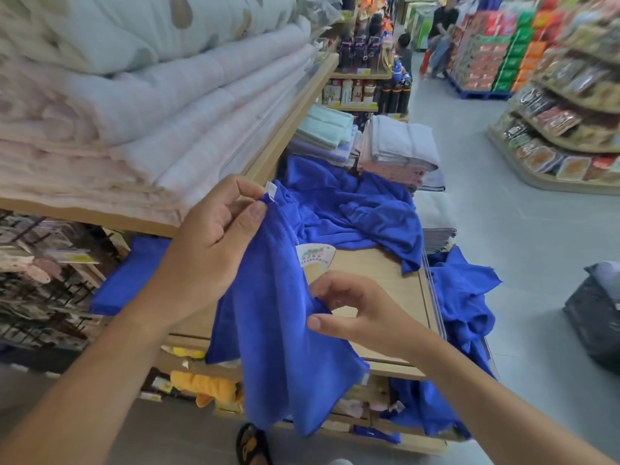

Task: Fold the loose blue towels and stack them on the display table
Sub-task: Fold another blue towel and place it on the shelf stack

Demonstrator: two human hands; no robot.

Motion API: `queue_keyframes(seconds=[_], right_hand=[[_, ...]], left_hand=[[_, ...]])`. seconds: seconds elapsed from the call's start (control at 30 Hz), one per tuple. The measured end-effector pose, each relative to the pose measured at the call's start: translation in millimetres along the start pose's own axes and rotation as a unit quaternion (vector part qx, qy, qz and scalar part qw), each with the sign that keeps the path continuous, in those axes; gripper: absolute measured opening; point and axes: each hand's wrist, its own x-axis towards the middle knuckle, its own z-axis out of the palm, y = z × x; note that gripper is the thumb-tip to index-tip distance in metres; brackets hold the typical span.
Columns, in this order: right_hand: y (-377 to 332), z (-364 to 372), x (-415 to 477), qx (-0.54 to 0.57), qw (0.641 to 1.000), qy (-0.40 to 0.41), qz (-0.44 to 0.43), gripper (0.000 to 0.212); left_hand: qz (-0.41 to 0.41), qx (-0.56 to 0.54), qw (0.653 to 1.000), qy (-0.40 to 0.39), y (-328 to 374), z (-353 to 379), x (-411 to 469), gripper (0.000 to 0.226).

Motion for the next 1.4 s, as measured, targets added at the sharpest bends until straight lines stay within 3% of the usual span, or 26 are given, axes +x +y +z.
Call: queue_keyframes(seconds=[0.17,0.4,0.5,0.6,0.73,0.87,0.97,1.07,1.17,1.27,1.4], right_hand=[[3.1,-26.3,-17.1,-0.007,0.997,-0.033,0.065,0.020],[26.5,-56.9,-50.8,-0.157,0.966,-0.091,0.182,0.011],[33.4,-70.1,-67.2,-0.174,0.956,-0.092,0.216,0.022],[31.9,-87.4,-82.7,-0.141,0.963,-0.075,0.217,0.034],[24.4,-115.2,-107.3,0.023,0.978,-0.063,0.198,0.046],[19.2,-128.1,-121.3,0.086,0.981,-0.019,0.170,0.025],[24.6,-118.3,-104.6,0.045,0.984,0.071,0.159,0.023],[43.0,-117.2,-81.3,-0.009,0.976,0.123,0.179,0.028],[65.2,-124.3,-61.2,-0.131,0.959,0.102,0.228,0.027],[80.1,-133.7,-42.7,-0.267,0.926,0.046,0.261,0.010],[78.0,-154.3,-16.3,-0.313,0.903,0.062,0.287,0.032]], left_hand=[[-0.002,0.016,1.000,0.024,2.6,7.7,13.4,0.014],[0.010,-0.023,0.997,0.075,5.4,15.9,16.6,0.009],[0.029,-0.032,0.996,0.084,2.1,12.0,12.7,0.012],[0.033,-0.025,0.995,0.094,-8.4,3.1,-2.9,0.011],[0.016,-0.026,0.991,0.129,-37.0,-24.1,-39.3,0.022],[-0.065,-0.087,0.986,0.126,-77.5,-49.2,-79.5,0.030],[-0.127,-0.107,0.975,0.144,-97.3,-41.5,-90.8,0.038],[-0.176,-0.090,0.967,0.160,-118.4,-28.5,-85.0,0.030],[-0.221,-0.062,0.963,0.140,-148.1,-20.0,-75.1,0.010],[-0.244,-0.032,0.960,0.131,-170.4,-14.7,-59.6,0.023],[-0.240,-0.021,0.961,0.136,-178.7,-17.3,-22.0,0.010]])
